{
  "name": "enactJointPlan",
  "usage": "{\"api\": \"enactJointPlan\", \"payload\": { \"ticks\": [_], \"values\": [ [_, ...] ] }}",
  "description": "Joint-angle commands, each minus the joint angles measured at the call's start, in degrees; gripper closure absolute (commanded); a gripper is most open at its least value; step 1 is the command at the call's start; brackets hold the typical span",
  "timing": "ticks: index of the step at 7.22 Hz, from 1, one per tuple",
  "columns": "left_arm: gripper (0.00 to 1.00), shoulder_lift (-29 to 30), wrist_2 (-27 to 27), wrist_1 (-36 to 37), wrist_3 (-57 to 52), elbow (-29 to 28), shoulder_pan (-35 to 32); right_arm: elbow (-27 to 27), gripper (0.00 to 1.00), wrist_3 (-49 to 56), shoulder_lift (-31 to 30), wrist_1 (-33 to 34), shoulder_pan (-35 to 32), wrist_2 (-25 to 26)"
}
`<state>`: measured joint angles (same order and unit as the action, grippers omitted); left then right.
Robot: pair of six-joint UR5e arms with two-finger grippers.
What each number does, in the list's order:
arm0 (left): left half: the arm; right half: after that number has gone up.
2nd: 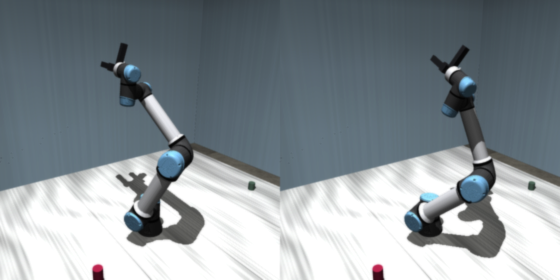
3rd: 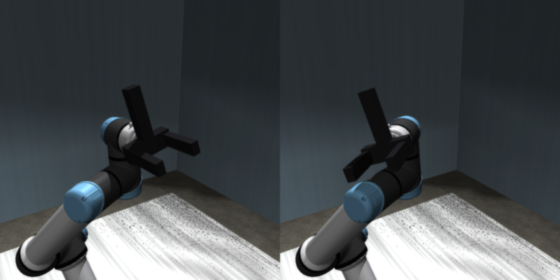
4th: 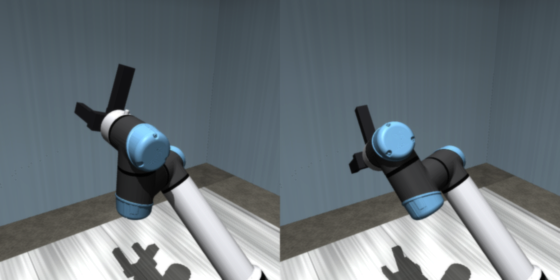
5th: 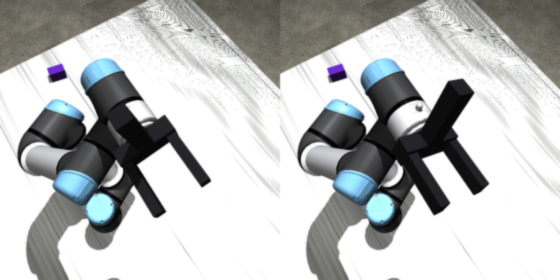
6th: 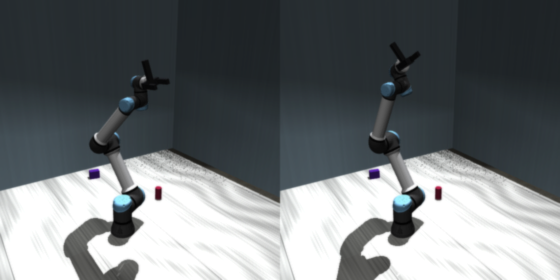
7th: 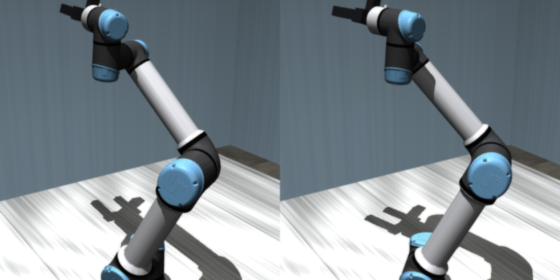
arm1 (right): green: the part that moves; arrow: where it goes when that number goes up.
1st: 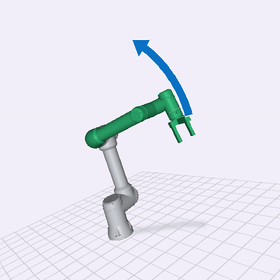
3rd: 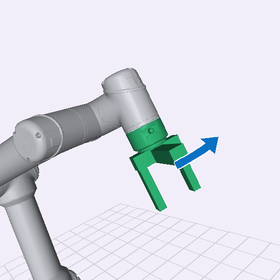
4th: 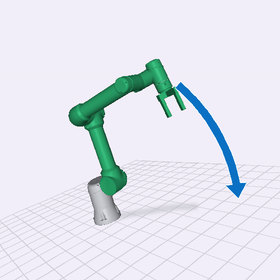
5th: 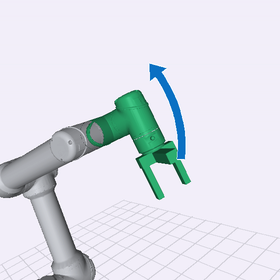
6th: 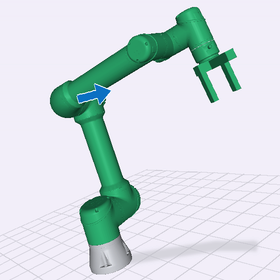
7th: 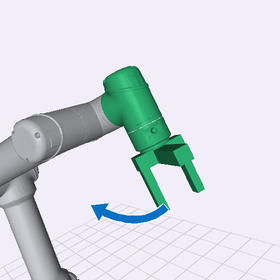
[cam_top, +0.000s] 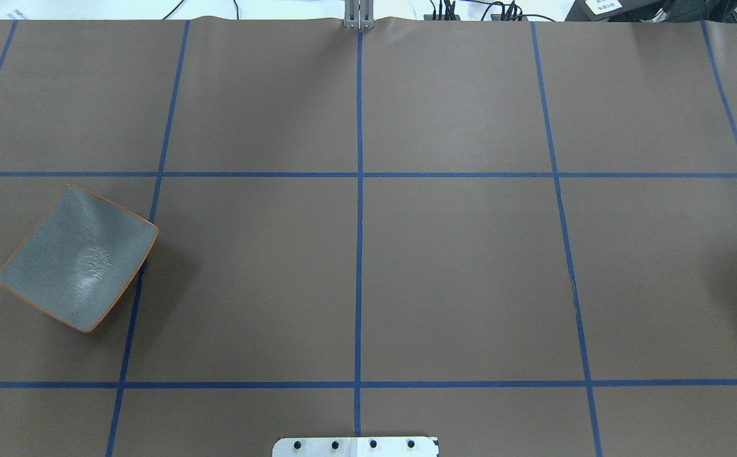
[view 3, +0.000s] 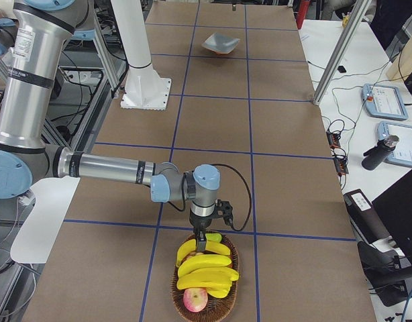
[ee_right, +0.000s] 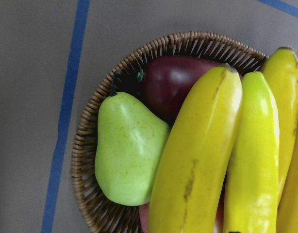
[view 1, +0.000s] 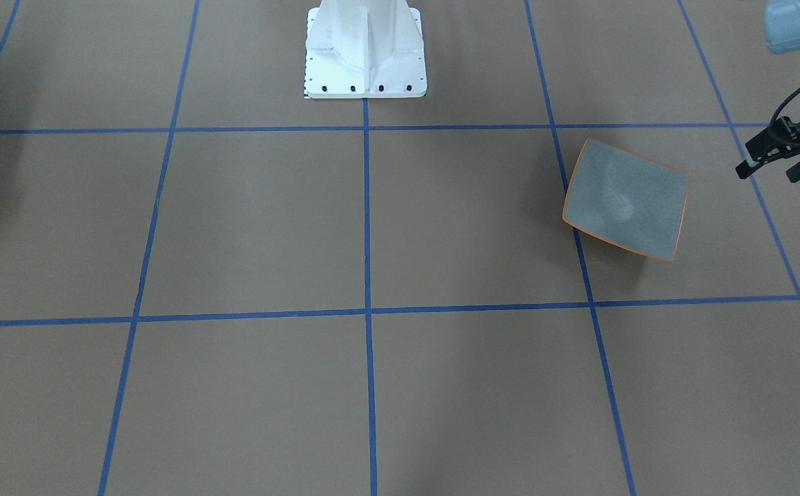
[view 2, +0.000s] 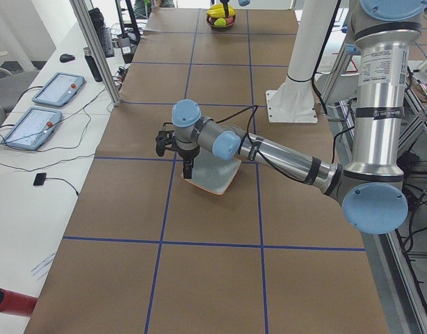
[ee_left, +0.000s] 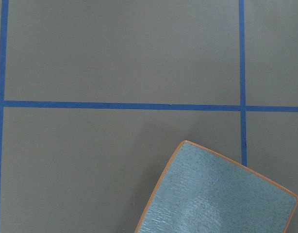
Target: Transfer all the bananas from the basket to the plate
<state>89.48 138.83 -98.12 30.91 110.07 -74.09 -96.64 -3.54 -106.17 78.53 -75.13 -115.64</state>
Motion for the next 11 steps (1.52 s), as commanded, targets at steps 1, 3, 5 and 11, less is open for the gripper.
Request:
{"api": "enactJointPlan", "payload": {
  "ticks": [1, 3, 5, 11],
  "values": [
    [0.0, -0.09, 0.13, 0.03, 0.03, 0.5, 0.0, 0.48, 0.14, 0.2, -0.44, -0.84, 0.25, -0.55],
    [0.0, 0.0, -0.22, 0.03, 0.03, 0.41, 0.0, 0.57, 0.29, 0.55, -0.62, -0.75, 0.25, -0.55],
    [0.0, 0.0, -0.31, 0.03, 0.03, 0.49, 0.0, 0.57, 0.7, 2.03, -0.8, -0.75, 0.16, -0.55],
    [0.0, 0.17, -0.31, 0.03, 0.91, 0.67, 0.0, -6.87, 1.0, 3.45, -3.78, 1.43, -0.1, -0.72]
  ]
}}
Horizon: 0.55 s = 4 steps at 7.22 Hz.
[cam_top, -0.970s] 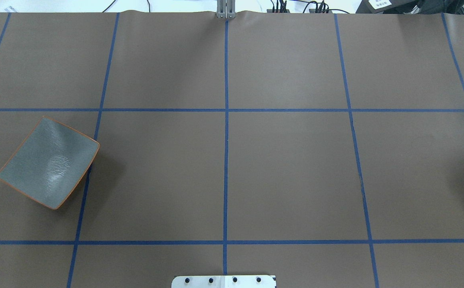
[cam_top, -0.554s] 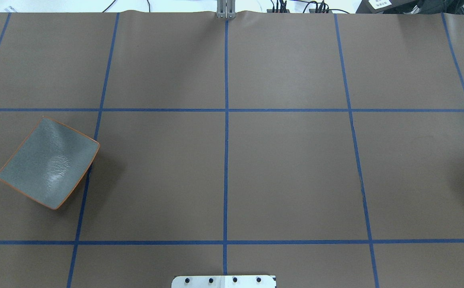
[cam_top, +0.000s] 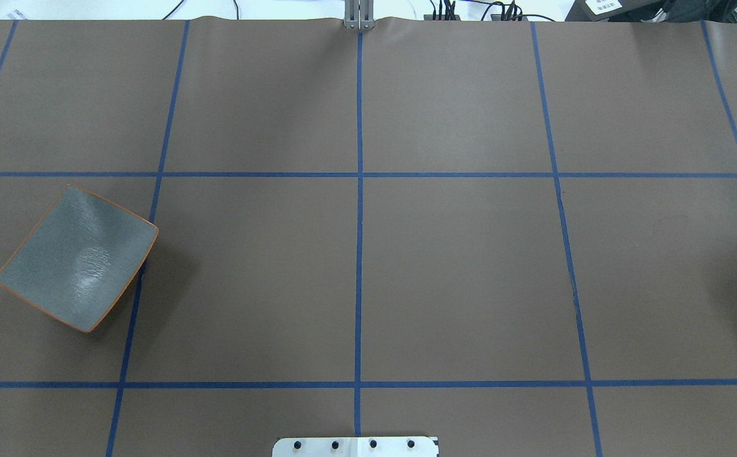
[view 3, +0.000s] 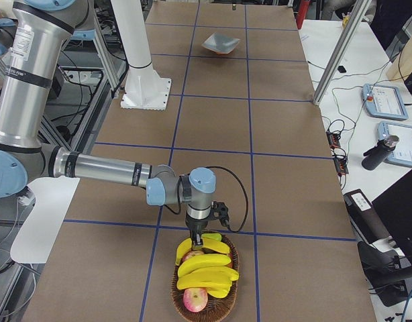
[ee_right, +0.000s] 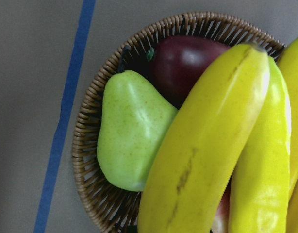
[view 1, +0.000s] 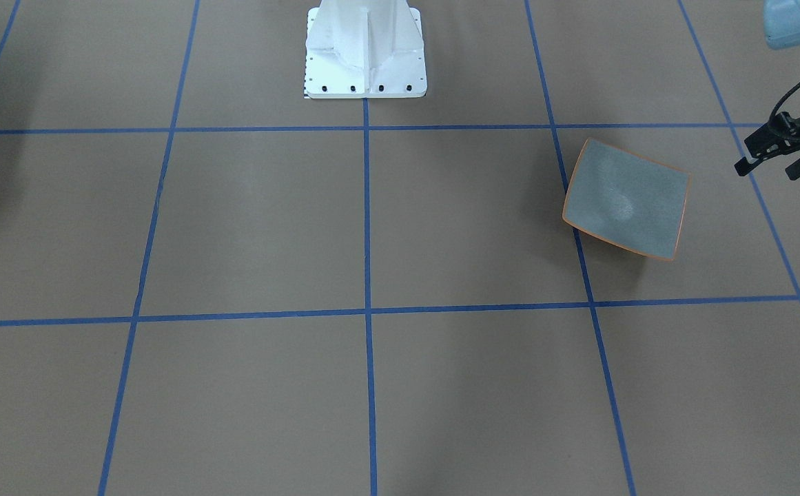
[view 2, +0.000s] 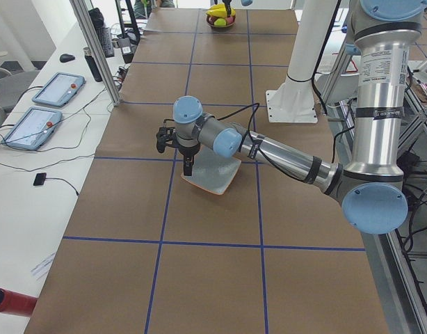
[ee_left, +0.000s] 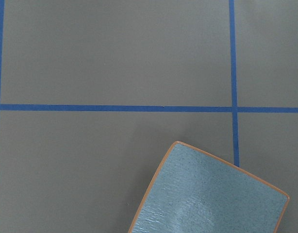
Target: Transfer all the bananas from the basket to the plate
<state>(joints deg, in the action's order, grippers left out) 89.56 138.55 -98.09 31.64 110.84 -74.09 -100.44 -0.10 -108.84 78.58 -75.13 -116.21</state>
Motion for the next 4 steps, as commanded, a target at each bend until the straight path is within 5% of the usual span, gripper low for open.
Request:
{"api": "enactJointPlan", "payload": {
  "ticks": [1, 4],
  "values": [
    [0.0, 0.26, 0.06, 0.0, 0.18, -0.36, 0.0, -7.36, 1.0, 0.01, -1.03, 5.84, -0.11, -0.16],
    [0.0, 3.93, 0.41, 0.26, 2.09, -1.76, 0.26, -9.95, 1.0, -2.26, 5.28, 8.34, -0.02, -8.03]
  ]
}}
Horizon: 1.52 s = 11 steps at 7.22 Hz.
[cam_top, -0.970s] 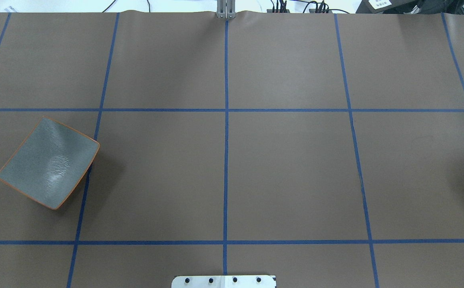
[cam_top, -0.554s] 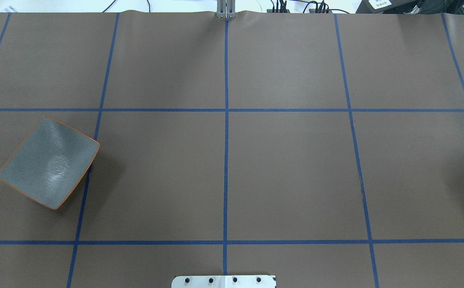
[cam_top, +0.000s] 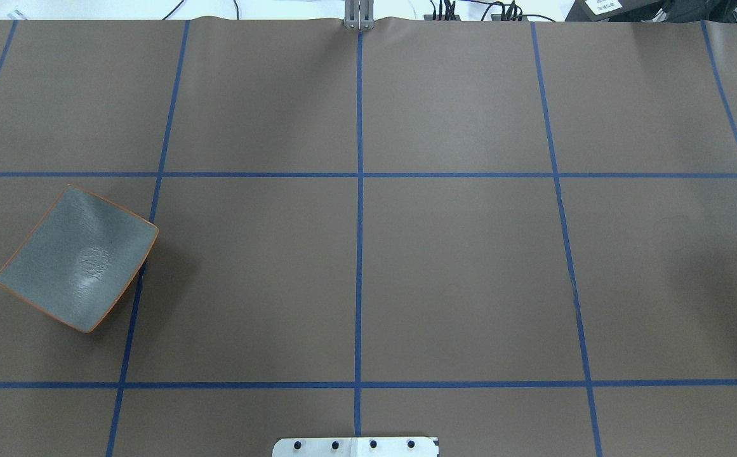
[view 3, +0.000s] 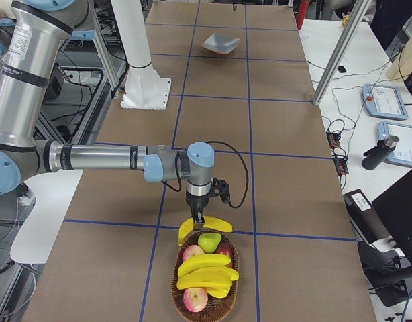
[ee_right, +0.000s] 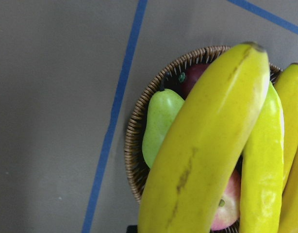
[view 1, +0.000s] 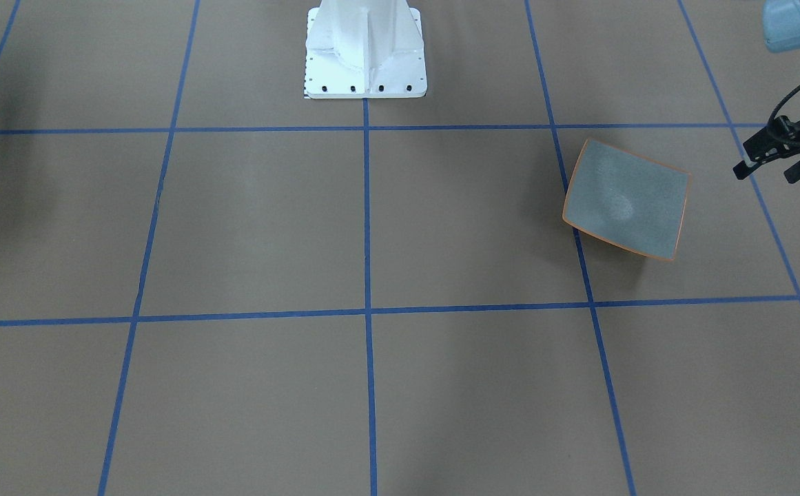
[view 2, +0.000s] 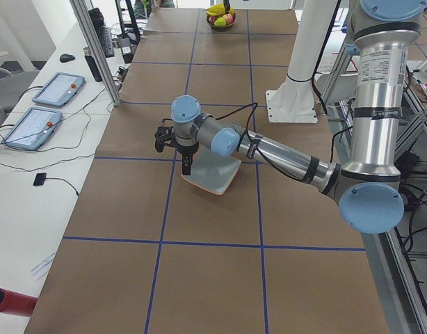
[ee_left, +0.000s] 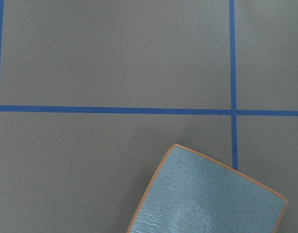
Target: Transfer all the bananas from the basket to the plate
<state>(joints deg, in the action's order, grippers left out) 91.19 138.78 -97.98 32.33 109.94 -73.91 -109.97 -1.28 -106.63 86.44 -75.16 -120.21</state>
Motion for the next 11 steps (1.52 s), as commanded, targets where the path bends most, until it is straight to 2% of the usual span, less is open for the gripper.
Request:
{"api": "enactJointPlan", "payload": {
  "ticks": [1, 3, 4, 6, 7, 8, 9, 10, 11],
  "values": [
    [0.0, 6.24, 0.27, -0.27, 6.56, -3.05, 0.95, -0.59, 1.0, -5.27, 6.23, -0.03, 0.19, -4.33],
    [0.0, 12.58, 0.44, -0.72, 10.37, -6.57, 4.73, -0.6, 1.0, -8.03, 13.87, 0.31, 0.8, -9.05],
    [0.0, 15.74, 0.53, -3.85, 10.73, -9.19, 4.83, -0.42, 1.0, -11.86, 17.91, 0.49, 4.81, -9.69],
    [0.0, 22.85, 0.53, -16.12, 24.37, -15.95, 7.63, -0.42, 1.0, -20.75, 26.26, 0.75, 13.16, -9.78],
    [0.0, 24.19, 0.44, -24.54, 30.8, -19.12, 9.21, -0.33, 1.0, -23.48, 31.87, 4.84, 17.38, -9.69],
    [0.0, 25.16, 0.44, -30.71, 33.74, -21.76, 9.92, -0.33, 1.0, -23.85, 39.84, 13.84, 20.55, -9.52],
    [0.0, 26.91, 0.44, -33.21, 36.38, -22.83, 10.8, -0.24, 1.0, -24.03, 46.36, 20.72, 23.63, -9.08],
    [0.0, 28.41, 0.44, -34.02, 39.8, -22.84, 11.68, 0.19, 1.0, -26.82, 49.21, 21.05, 26.18, -8.99],
    [0.0, 29.21, 0.36, -37.86, 44.62, -22.84, 13.34, 2.55, 1.0, -29.37, 53.15, 20.88, 28.21, -8.99]
  ]
}}
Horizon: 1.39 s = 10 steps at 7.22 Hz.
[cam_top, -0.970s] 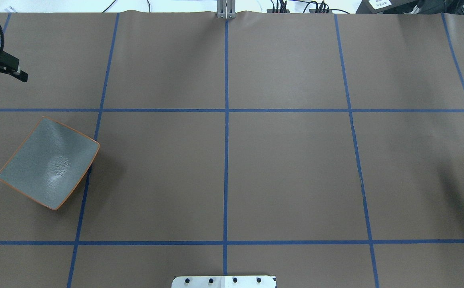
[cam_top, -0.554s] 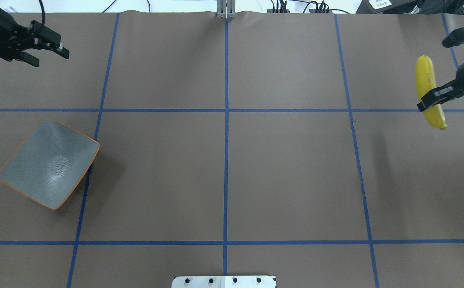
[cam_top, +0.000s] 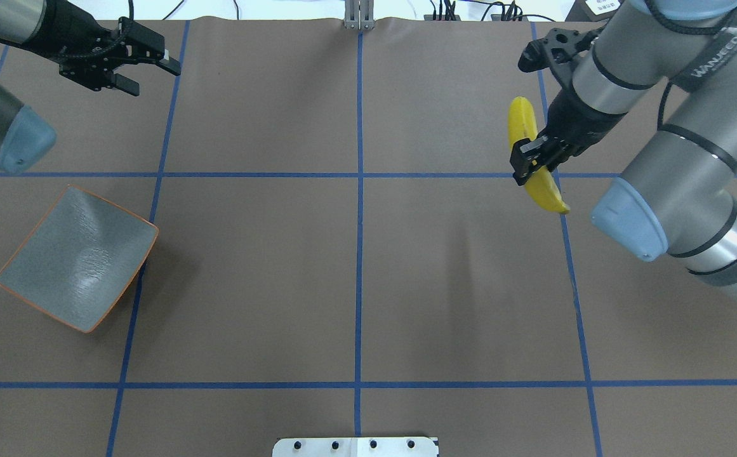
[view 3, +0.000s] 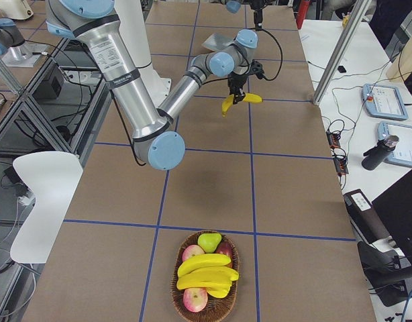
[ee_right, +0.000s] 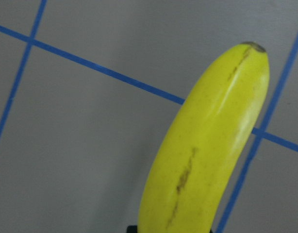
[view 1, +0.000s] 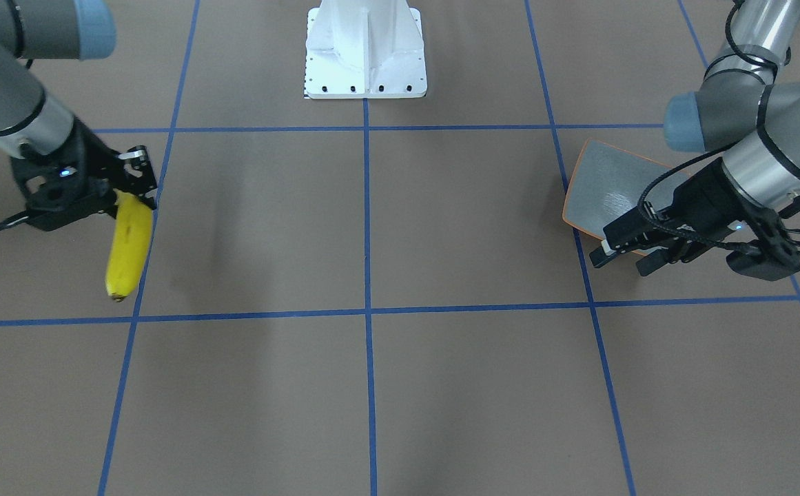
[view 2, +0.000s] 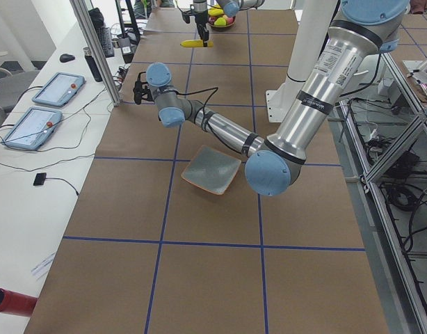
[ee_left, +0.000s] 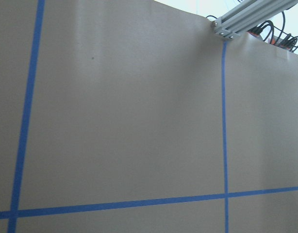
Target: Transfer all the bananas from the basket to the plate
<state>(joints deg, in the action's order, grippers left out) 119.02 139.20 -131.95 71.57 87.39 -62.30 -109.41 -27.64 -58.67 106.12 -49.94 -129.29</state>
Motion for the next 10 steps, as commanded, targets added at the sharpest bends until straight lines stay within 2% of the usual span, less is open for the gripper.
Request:
{"api": "enactJointPlan", "payload": {
  "ticks": [1, 3, 5, 6, 7, 8, 10],
  "values": [
    [0.0, 2.0, -0.07, -7.32, 7.94, -0.29, 3.48, 5.4, 1.0, -7.12, 10.01, 1.11, 5.01, 0.18],
    [0.0, 4.11, -0.77, -11.47, 13.31, -0.2, 6.74, 10.6, 1.0, -10.05, 16.54, 0.93, 8.62, 0.88],
    [0.0, 5.07, -1.38, -13.68, 14.2, -0.2, 9.2, 16.22, 1.0, -14.6, 20.86, -4.48, 10.82, 1.31],
    [0.0, 5.95, -4.43, -14.64, 17.17, -0.03, 11.47, 18.08, 1.0, -15.41, 22.18, -6.26, 11.27, 1.67],
    [0.01, 6.05, -6.73, -16.91, 19.81, -0.11, 13.06, 18.62, 1.0, -15.68, 22.71, -6.45, 11.53, 2.19],
    [0.01, 6.05, -6.75, -17.11, 19.92, -0.11, 13.34, 18.54, 1.0, -15.86, 22.72, -8.19, 11.62, 2.55],
    [0.01, 6.05, -7.54, -17.37, 20.01, -0.2, 13.95, 18.62, 1.0, -21.03, 22.46, -14.08, 12.15, 4.47]
  ]
}}
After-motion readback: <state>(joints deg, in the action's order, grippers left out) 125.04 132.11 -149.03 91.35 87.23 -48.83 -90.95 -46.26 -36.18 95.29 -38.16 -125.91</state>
